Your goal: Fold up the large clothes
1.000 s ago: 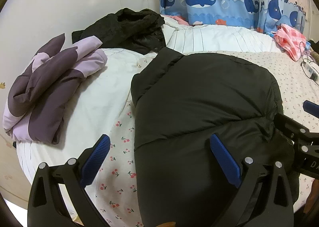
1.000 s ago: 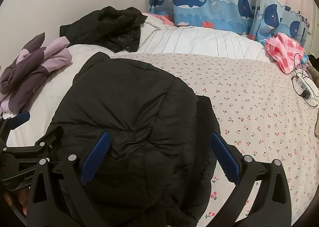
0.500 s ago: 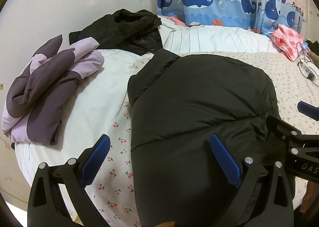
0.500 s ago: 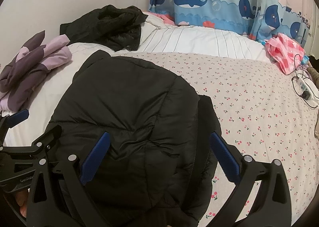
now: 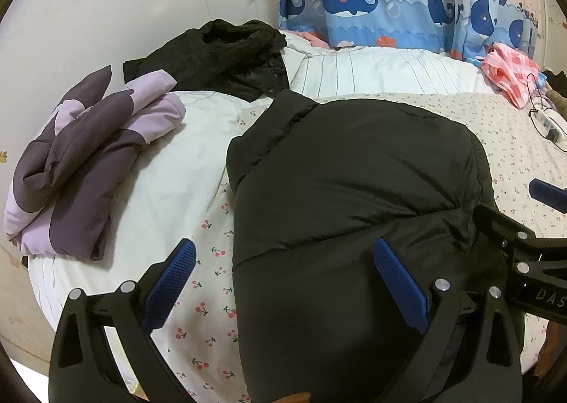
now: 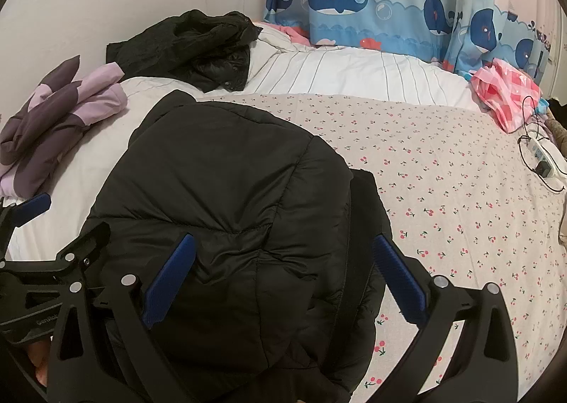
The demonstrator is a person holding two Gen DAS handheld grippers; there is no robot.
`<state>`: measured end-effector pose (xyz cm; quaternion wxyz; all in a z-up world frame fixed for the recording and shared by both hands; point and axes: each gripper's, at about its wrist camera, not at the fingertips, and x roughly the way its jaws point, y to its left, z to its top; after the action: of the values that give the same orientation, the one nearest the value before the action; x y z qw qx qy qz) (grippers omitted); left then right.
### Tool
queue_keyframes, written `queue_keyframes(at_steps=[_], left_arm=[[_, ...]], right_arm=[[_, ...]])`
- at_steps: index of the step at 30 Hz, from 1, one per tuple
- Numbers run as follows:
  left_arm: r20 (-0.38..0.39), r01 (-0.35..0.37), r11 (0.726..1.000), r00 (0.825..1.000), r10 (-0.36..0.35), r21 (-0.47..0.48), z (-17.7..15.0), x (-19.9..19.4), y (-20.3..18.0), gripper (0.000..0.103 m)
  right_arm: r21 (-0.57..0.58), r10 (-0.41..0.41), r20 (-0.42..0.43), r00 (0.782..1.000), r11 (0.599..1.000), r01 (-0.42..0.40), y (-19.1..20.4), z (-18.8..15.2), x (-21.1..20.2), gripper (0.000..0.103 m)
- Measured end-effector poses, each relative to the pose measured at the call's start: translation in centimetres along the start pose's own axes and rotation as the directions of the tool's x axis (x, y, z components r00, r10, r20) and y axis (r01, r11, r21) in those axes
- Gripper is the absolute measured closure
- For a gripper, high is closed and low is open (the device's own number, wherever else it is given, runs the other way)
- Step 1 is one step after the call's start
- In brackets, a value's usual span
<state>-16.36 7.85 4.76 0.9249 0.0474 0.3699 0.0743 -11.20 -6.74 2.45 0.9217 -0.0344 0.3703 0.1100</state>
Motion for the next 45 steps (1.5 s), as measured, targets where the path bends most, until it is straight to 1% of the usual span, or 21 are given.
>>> queue_keyframes(at_steps=[10,15,21,45], left_arm=[[0.001,0.004,1.000,1.000,-0.004,-0.005,0.15,-0.07,0.15,0.007],[-0.001,0.010,1.000,1.000,-0.010,-0.009,0.21,-0.09,0.23,0.007],[-0.008,-0.009,1.000,1.000,0.009,0.000,0.15,-0.09,-0.02,0.007],[-0.008,-0.006,1.000,1.000,0.006,0.001,0.22,-0.14,-0.02,0.007]], right_arm=[[-0.001,-0.001,-0.001,1.000,1.000,0.001,-0.01,0.00,0.01,0.006],[-0.019,-0.022,0.010,1.000,1.000,0.022,-0.18,-0.16,-0.20,0.006],[-0.021,-0.024,0.013,1.000,0.999,0.024,-0.05,-0.16,-0.19,0.006],[-0.029,-0.035,0.022,0.999,0.999,0.035,-0.13,-0.17,-0.19,0.006]])
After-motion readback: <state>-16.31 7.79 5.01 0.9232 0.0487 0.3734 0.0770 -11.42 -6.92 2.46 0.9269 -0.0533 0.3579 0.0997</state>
